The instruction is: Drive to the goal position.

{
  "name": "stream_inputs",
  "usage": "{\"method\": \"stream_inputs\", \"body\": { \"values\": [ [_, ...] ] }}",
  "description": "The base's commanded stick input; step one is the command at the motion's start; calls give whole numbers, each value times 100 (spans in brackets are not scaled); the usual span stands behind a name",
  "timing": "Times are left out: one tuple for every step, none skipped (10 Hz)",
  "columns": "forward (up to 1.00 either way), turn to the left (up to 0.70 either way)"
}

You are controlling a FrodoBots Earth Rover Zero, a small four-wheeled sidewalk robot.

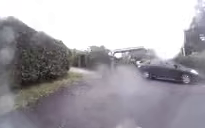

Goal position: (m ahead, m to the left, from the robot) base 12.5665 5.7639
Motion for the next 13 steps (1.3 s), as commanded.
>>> {"method": "stream_inputs", "body": {
  "values": [
    [70, 0],
    [70, 0],
    [70, 0],
    [70, 0],
    [70, 0],
    [70, 0],
    [70, 0],
    [70, 0],
    [70, 0],
    [70, 0],
    [70, 0],
    [70, 0],
    [70, 0]
  ]
}}
